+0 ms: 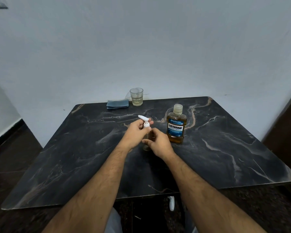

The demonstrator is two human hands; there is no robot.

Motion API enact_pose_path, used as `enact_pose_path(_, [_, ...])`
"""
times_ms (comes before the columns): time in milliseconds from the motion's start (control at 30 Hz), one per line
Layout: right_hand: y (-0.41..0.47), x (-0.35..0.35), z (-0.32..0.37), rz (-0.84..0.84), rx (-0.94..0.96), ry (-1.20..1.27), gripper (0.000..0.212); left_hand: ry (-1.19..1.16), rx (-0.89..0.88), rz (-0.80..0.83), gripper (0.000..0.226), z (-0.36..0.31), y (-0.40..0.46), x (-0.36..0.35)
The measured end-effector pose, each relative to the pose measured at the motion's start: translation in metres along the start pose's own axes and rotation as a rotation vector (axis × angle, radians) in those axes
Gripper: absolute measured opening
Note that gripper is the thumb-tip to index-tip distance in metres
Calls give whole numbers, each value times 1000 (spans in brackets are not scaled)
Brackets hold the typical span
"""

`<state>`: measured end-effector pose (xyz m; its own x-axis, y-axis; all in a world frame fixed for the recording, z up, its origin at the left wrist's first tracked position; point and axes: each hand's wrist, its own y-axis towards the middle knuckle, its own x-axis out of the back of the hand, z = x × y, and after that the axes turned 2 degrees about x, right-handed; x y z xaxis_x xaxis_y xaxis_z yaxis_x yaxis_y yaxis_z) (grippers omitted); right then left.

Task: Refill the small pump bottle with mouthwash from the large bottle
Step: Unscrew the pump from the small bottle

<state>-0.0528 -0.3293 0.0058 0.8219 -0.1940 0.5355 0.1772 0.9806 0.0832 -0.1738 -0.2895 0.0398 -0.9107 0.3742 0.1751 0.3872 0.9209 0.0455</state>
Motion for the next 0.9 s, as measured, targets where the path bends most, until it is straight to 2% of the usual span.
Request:
enact_pose_path(167, [-1,1,0,6,-3,6,31,59,-53,-94,33,-2,0,5])
enact_pose_path(333, [-1,1,0,22,-26,30,32,15,-110,-210,22,-17,1,10])
enact_pose_path(567, [2,-1,-3,17,-28,54,30,-359,-81,-385,18,-37,5,29])
enact_pose_path(900, [2,1,-4,31,-14,41,32,-552,-29,-454,6,-41,4,51])
